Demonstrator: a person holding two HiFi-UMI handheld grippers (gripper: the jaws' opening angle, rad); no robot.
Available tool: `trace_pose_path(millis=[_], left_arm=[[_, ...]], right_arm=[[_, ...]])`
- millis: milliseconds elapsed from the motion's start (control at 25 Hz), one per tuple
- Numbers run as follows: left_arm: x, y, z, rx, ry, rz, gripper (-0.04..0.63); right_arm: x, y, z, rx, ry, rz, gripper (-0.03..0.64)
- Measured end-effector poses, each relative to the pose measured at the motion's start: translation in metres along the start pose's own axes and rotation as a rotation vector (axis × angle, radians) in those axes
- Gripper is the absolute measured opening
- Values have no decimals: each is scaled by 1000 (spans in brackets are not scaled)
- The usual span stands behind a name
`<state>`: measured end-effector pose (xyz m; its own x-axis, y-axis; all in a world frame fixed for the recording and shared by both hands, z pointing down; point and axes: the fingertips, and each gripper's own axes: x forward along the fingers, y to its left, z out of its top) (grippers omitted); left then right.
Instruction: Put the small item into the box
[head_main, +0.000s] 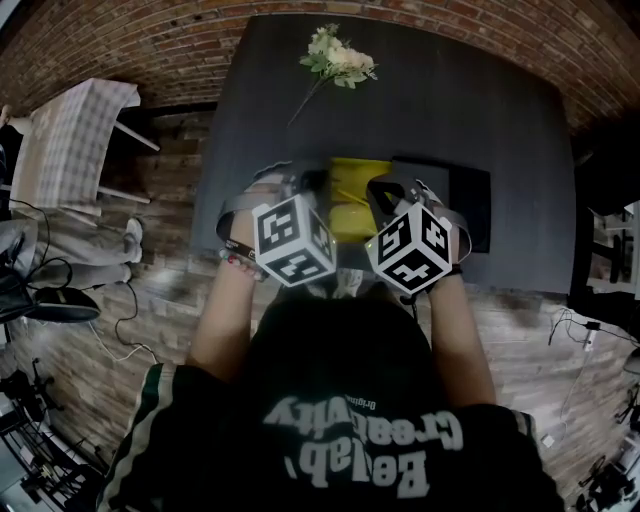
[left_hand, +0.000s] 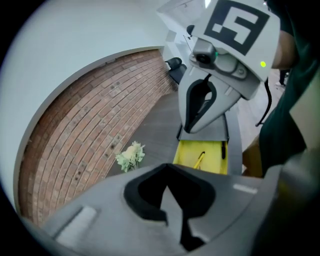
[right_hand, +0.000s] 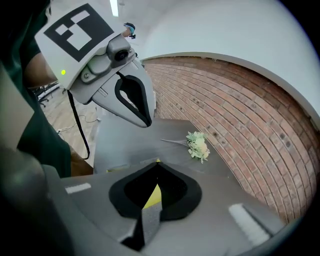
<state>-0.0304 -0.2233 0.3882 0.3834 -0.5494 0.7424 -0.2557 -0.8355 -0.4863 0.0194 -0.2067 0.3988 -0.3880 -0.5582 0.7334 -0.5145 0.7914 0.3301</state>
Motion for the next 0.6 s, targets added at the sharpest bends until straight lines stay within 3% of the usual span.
trace_pose_path(millis=[600], left_arm=[[-52, -32, -18, 63, -59, -40, 4]], right_arm=[[-32, 61, 11, 46, 45, -78, 6]])
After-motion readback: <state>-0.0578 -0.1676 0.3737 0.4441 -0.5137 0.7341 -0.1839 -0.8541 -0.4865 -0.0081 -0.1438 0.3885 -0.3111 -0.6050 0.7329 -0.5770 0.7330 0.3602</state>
